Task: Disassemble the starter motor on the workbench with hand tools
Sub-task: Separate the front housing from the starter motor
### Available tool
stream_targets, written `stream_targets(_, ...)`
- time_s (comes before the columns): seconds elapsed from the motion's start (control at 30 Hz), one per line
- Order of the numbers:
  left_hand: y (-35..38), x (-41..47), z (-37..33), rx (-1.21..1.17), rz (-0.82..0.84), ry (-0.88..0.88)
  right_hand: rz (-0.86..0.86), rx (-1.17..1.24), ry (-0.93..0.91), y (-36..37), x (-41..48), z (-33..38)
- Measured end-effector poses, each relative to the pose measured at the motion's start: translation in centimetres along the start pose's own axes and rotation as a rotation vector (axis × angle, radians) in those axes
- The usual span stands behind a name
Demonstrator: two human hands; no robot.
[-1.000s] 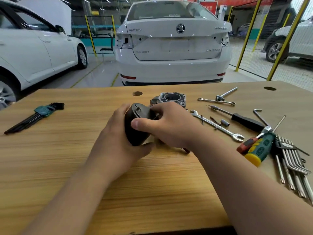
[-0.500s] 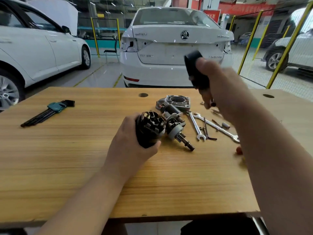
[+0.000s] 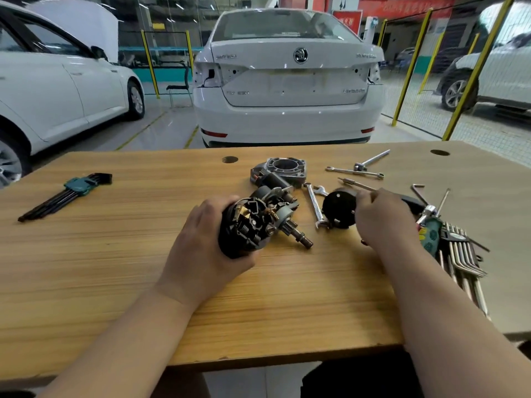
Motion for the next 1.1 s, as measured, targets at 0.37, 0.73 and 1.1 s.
stream_targets(0.37,-1.3,0.0,1.1,0.019,-0.081,-0.176,0.039,0.347,0.125,0.2,-0.3,-1.1)
stream_targets(0.73,-1.1,-0.5,1.5,-0.419,0.016,-0.405,0.252,-0.034,-0.266,2.3,-3.0,1.1)
stream_targets(1.1,0.8,-1.1,2.7,-0.633,0.049,-0.711,0.120,0.183,-0.541,0.9,-7.5,5.8)
Point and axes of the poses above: each hand's wrist, its own x-axis towards the middle knuckle, its own y-axis out of the palm, z = x × y, the point moved 7 cm from there along x, towards the middle knuckle, and after that the axes turned 8 degrees about -z, right-handed, at the moved point
